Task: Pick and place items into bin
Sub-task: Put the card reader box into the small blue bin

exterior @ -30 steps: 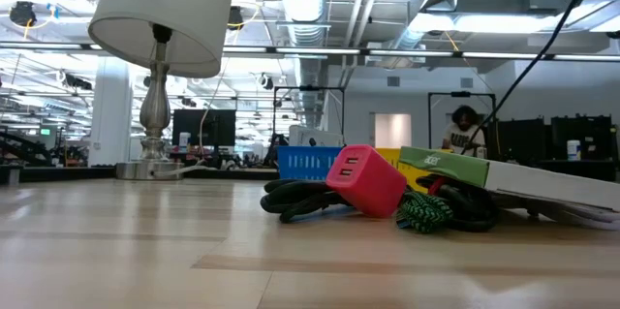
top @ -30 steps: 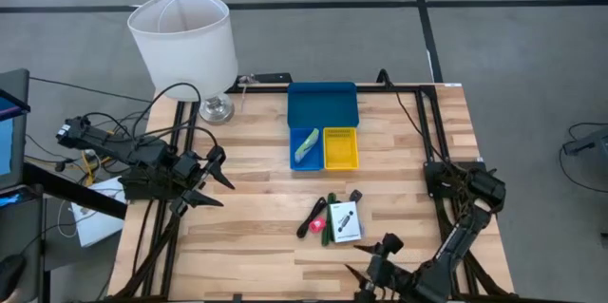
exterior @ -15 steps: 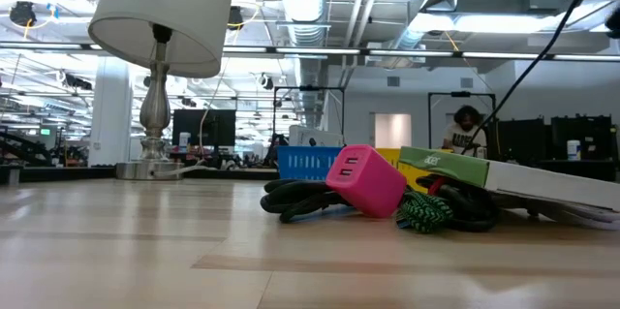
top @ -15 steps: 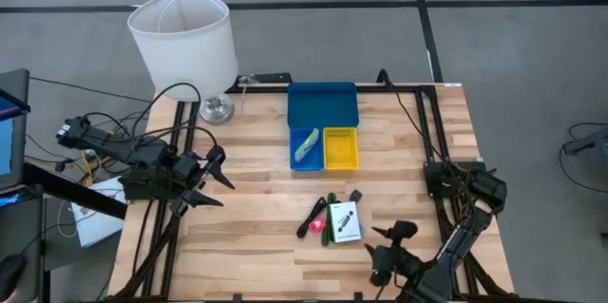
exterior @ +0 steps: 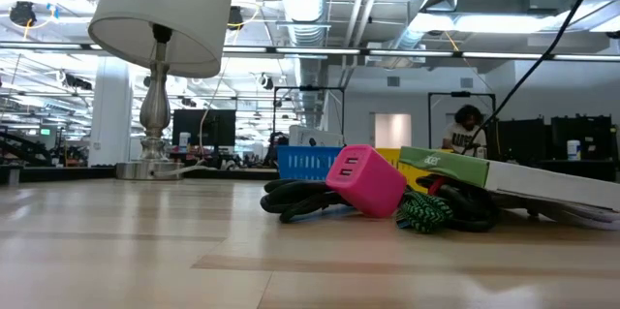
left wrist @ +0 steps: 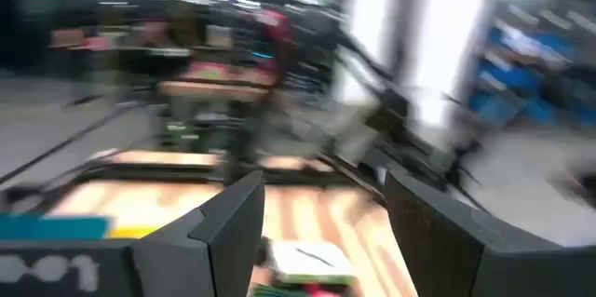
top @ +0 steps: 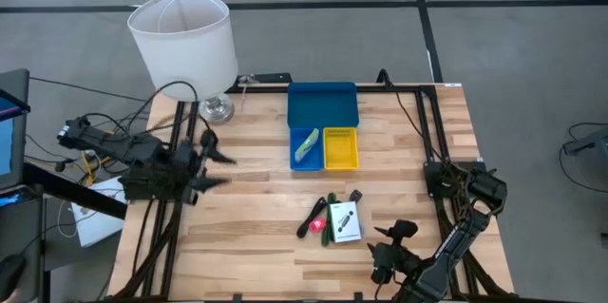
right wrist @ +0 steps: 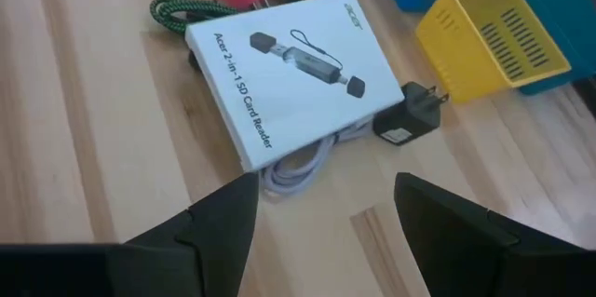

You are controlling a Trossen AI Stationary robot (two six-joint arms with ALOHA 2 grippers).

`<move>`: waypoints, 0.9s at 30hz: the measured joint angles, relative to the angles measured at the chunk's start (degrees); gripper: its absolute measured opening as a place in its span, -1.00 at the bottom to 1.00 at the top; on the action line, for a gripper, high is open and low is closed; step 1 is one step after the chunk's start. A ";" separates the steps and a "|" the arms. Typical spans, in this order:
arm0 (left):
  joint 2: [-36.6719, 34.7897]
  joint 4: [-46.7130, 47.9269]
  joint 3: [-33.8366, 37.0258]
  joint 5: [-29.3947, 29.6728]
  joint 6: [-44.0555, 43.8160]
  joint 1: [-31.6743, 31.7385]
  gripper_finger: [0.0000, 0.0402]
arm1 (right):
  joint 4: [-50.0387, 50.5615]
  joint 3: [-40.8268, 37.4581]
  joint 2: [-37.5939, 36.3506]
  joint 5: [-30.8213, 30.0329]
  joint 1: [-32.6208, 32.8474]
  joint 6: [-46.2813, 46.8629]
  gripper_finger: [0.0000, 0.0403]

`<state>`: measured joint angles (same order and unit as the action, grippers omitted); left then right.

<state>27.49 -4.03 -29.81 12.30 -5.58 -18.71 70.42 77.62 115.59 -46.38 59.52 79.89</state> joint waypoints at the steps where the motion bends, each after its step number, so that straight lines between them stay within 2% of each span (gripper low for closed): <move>1: -1.32 1.53 -0.61 2.60 -1.62 0.35 0.06 | -0.71 0.00 0.00 -0.02 -0.17 0.04 0.23; 4: -5.91 8.97 -3.22 2.74 -3.23 1.69 0.06 | -2.31 0.00 0.00 -0.04 -0.67 0.05 0.23; 7: -10.41 16.73 -4.80 -2.21 -4.70 2.60 0.06 | -4.30 0.00 0.00 -0.03 -1.24 -0.30 0.23; 11: -15.01 21.37 -4.13 -8.61 -3.57 2.63 0.06 | -6.41 0.00 0.00 -0.04 -2.24 -0.87 0.24; 18: -17.98 30.56 -3.36 -6.88 1.49 2.65 0.06 | -10.14 0.82 0.00 0.25 -4.14 -4.75 0.24; 22: -18.77 30.09 -1.56 -7.04 3.34 2.65 0.06 | -10.29 3.83 0.00 2.03 -5.69 -10.22 0.24; 27: -22.22 23.51 6.22 -7.35 2.13 2.65 0.06 | -10.33 7.14 0.00 2.59 -7.18 -15.80 0.24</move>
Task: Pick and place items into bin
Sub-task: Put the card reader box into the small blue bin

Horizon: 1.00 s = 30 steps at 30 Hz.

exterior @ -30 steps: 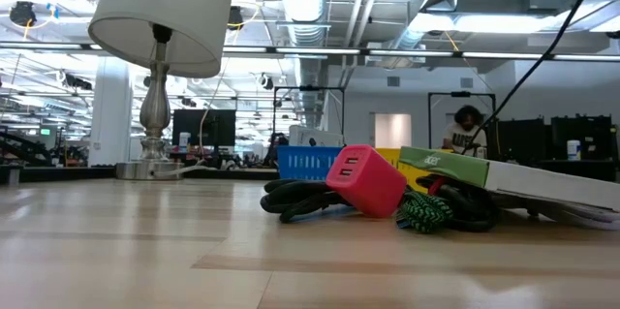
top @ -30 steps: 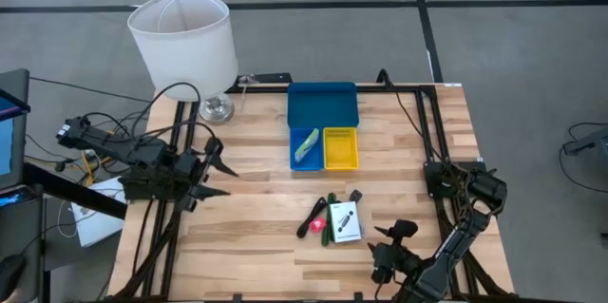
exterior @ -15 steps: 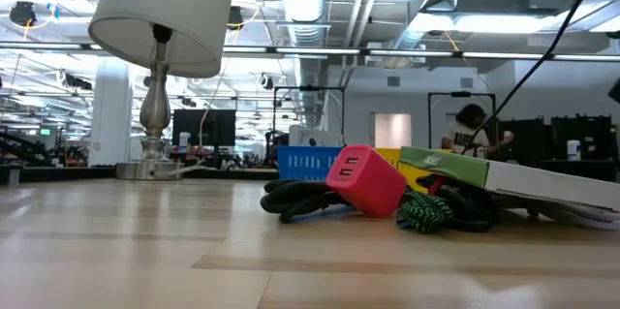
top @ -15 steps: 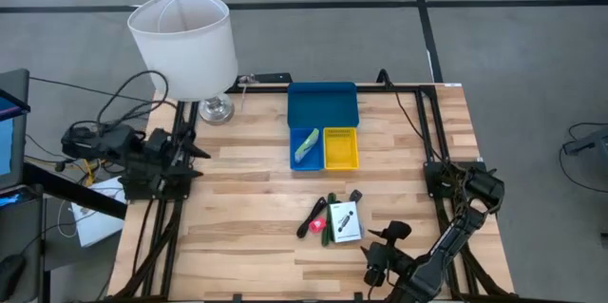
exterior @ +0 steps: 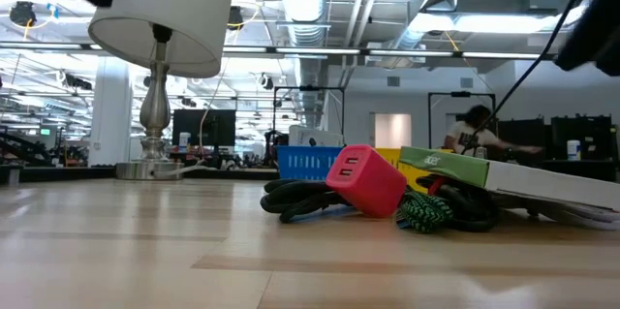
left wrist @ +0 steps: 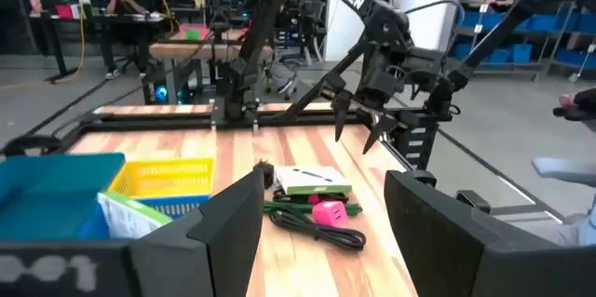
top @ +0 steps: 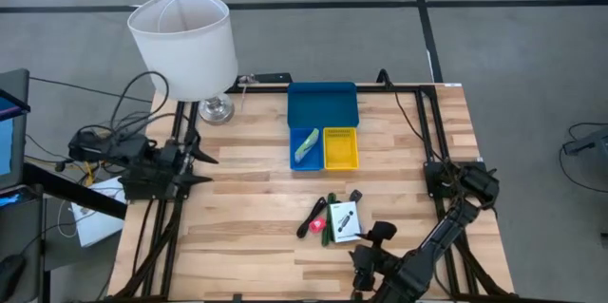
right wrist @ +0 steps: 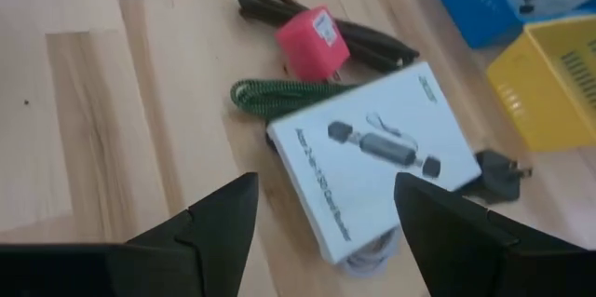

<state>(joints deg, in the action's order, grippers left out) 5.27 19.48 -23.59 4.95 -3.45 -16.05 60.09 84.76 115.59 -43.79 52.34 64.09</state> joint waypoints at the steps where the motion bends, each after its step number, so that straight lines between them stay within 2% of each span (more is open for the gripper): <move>1: -0.90 -1.31 1.72 0.00 -0.40 0.00 0.06 | 0.02 0.32 0.00 0.06 -0.20 -0.74 0.24; 5: -5.14 -6.71 7.54 0.33 -0.67 0.00 0.06 | 1.63 0.75 0.00 0.46 -0.37 -1.57 0.24; 9: -4.88 -11.27 11.45 0.99 -0.71 0.01 0.06 | 3.98 0.77 0.00 1.66 -0.22 -1.56 0.24; 14: -5.15 -11.12 14.45 6.46 -0.78 0.02 0.06 | 7.25 0.79 0.00 4.68 -0.24 -0.69 0.24; 18: -4.97 -11.37 14.96 9.14 -0.78 0.04 0.06 | 10.97 0.80 0.00 10.36 -0.90 -0.73 0.24; 22: -4.93 -11.13 15.03 9.29 -0.78 0.04 0.06 | 13.00 0.80 0.00 14.86 -1.90 -0.71 0.24; 30: -4.93 -7.71 15.03 8.88 -0.80 0.02 0.06 | 12.44 0.80 0.00 13.50 -2.21 -0.02 0.24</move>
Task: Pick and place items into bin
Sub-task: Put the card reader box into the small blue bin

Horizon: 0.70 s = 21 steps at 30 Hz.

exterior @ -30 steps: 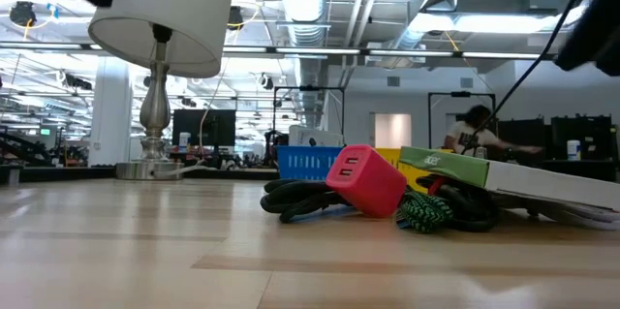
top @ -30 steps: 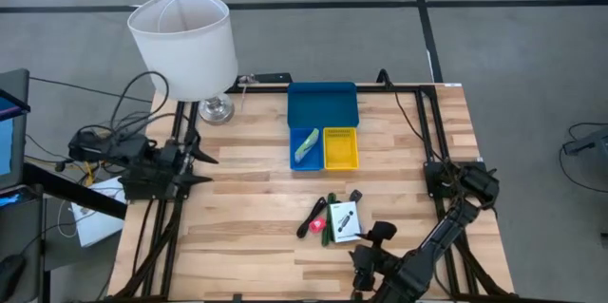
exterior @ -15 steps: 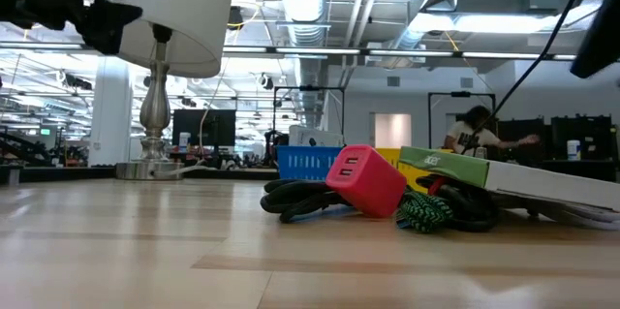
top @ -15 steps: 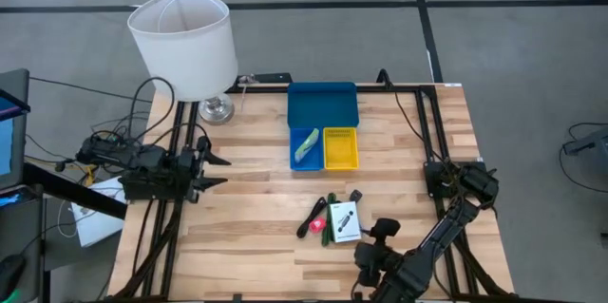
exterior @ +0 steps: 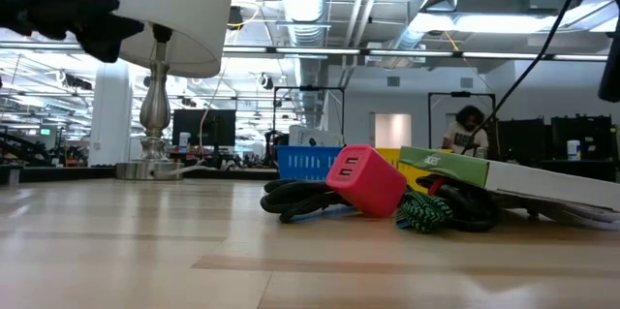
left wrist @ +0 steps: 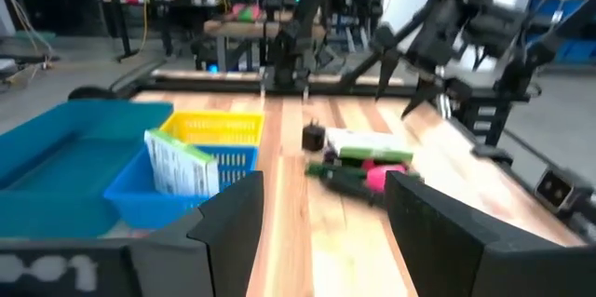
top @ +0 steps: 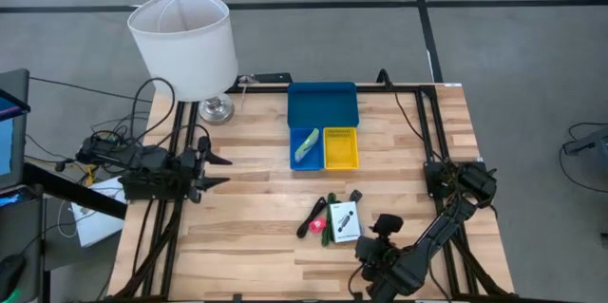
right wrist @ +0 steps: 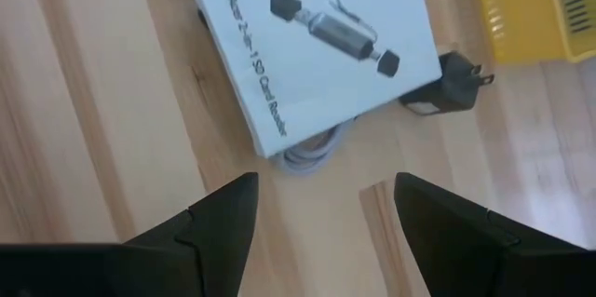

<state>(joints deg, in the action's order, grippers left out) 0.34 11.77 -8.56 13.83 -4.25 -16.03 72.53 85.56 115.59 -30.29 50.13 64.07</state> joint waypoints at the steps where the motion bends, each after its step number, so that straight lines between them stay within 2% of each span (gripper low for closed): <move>1: 0.00 0.92 0.00 0.00 0.00 0.00 0.06 | -0.18 0.00 0.00 -0.40 0.02 -0.01 0.24; 12: 0.02 15.06 -0.33 0.04 0.07 -0.02 0.06 | -0.82 0.00 0.00 -3.20 0.09 -1.50 0.24; 21: 0.02 15.91 -0.48 0.09 0.09 -0.02 0.06 | -0.59 2.15 0.00 -6.11 0.56 -1.61 0.24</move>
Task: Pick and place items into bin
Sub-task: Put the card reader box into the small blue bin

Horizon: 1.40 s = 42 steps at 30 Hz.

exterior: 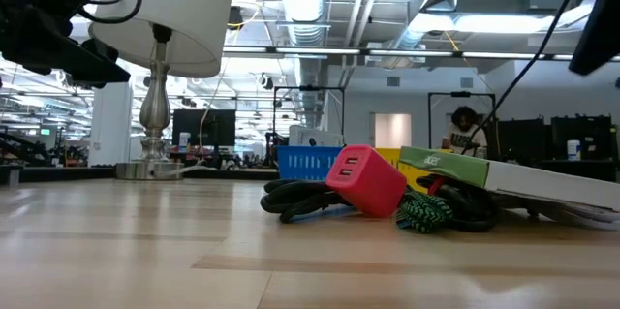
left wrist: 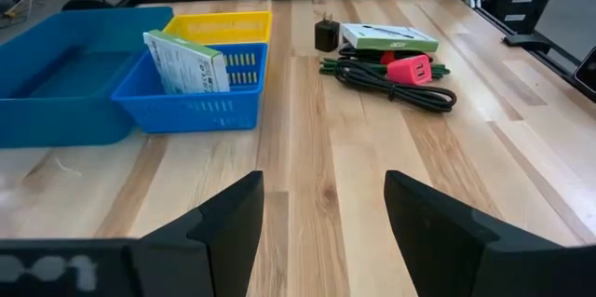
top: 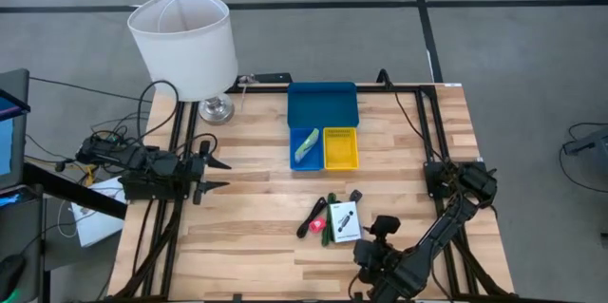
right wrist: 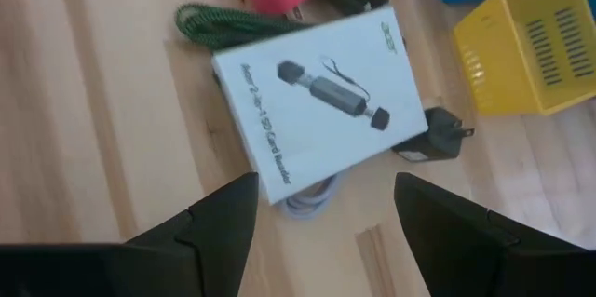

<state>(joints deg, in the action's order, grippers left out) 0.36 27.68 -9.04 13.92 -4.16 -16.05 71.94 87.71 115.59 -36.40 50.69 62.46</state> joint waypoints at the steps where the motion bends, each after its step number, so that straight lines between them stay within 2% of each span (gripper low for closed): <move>1: 0.00 0.00 0.00 0.01 0.00 0.00 0.06 | 0.74 0.74 0.00 -0.10 0.00 -0.03 0.24; 8: 0.00 0.07 0.00 0.03 0.00 0.00 0.06 | 8.28 5.42 0.00 -1.29 0.78 1.14 0.24; 14: 0.00 0.11 0.02 0.03 0.00 0.00 0.06 | 12.88 6.16 -0.02 -0.22 1.80 3.72 0.24; 24: 0.00 0.15 0.04 0.03 0.00 0.00 0.06 | 15.67 5.73 -0.02 0.46 7.28 14.80 0.24; 34: 0.00 0.17 0.07 0.02 0.00 0.00 0.06 | 8.14 -1.06 -0.09 -0.29 10.28 20.30 0.24; 40: 0.00 0.02 0.09 0.01 0.00 0.00 0.06 | 0.35 -8.76 -0.07 -8.83 12.42 21.61 0.24; 42: 0.00 0.01 0.09 0.01 -0.02 0.00 0.06 | -1.34 -10.77 -0.07 -10.01 12.66 21.38 0.24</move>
<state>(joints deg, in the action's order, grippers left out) 0.36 27.69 -8.95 13.93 -4.19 -16.05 70.60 76.94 115.52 -46.42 63.36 83.84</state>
